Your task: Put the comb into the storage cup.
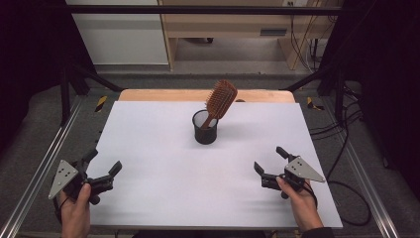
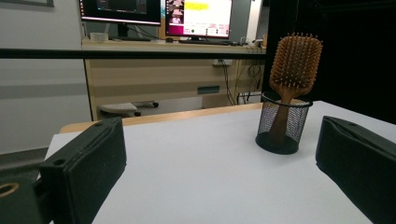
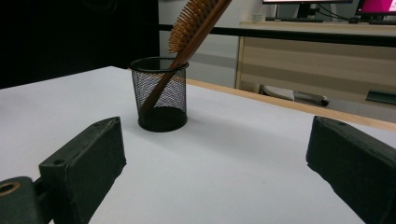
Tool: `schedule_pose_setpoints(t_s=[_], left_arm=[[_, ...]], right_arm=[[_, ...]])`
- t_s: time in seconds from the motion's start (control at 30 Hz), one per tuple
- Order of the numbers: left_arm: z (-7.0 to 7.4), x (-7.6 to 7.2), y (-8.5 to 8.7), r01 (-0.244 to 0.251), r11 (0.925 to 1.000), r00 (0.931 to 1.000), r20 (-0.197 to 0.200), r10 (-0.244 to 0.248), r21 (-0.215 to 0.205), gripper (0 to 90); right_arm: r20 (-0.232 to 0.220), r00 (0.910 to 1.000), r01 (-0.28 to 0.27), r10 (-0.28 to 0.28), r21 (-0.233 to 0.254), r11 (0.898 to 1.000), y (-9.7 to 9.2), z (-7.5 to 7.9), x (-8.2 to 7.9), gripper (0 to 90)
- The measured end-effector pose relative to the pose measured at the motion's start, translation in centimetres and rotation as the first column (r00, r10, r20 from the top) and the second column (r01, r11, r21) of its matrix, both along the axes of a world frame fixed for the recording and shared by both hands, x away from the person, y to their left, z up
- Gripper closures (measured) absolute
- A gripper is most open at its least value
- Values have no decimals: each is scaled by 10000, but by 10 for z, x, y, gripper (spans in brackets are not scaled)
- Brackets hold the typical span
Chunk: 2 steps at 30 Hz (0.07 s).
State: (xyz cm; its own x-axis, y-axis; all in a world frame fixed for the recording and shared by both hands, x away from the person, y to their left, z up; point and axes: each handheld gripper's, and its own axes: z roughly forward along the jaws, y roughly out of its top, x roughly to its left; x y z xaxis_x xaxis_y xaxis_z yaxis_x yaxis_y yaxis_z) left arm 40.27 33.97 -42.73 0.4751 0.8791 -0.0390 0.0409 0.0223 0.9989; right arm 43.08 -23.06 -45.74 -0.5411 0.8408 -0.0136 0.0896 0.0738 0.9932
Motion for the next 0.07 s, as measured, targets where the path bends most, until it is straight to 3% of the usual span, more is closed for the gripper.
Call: schedule_pose_setpoints(t_s=[0.07], left_arm=[[-1, 0, -2, -4, 9999, 10000, -57, 5, 104, 20]], right_arm=[[-81, 10000, 10, -9, 115, 9999, -2, -1, -2, 41]])
